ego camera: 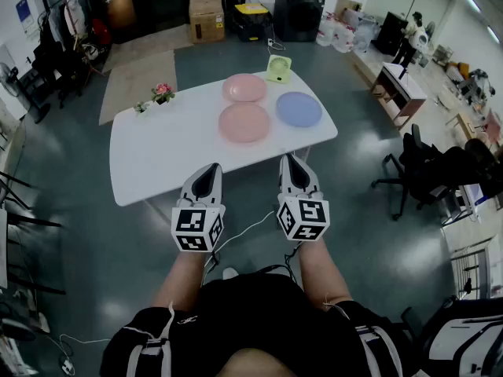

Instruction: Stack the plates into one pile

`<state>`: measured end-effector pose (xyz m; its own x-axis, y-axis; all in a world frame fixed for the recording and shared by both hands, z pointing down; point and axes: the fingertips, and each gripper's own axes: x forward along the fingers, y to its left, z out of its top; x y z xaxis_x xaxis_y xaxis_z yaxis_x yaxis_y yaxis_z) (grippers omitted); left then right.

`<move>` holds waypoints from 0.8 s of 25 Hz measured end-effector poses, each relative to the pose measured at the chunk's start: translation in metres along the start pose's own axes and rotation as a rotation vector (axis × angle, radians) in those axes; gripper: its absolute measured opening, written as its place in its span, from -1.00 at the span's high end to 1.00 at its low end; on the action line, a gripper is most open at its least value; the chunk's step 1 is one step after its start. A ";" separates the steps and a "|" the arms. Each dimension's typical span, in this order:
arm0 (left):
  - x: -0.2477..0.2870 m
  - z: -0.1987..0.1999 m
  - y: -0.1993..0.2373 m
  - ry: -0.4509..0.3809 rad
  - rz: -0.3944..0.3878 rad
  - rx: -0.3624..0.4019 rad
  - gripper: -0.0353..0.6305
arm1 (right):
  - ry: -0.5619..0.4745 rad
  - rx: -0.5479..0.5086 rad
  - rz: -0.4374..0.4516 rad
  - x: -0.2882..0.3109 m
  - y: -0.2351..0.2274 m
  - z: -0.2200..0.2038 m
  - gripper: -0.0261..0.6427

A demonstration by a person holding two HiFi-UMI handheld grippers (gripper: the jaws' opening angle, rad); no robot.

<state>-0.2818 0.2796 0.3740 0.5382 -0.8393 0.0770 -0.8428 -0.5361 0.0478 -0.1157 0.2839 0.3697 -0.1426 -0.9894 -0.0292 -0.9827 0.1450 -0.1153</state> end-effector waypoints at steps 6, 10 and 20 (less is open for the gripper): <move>0.003 -0.001 0.000 -0.003 -0.002 -0.007 0.86 | -0.002 0.023 0.010 0.004 0.000 -0.003 0.89; 0.003 -0.003 0.007 0.004 0.002 -0.014 0.86 | -0.002 0.026 0.017 0.008 0.007 -0.004 0.89; 0.004 0.002 0.042 -0.041 -0.038 -0.023 0.86 | -0.001 0.044 0.002 0.033 0.035 -0.011 0.89</move>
<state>-0.3146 0.2536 0.3743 0.5687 -0.8218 0.0336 -0.8215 -0.5655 0.0728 -0.1557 0.2561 0.3754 -0.1445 -0.9891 -0.0300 -0.9763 0.1474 -0.1587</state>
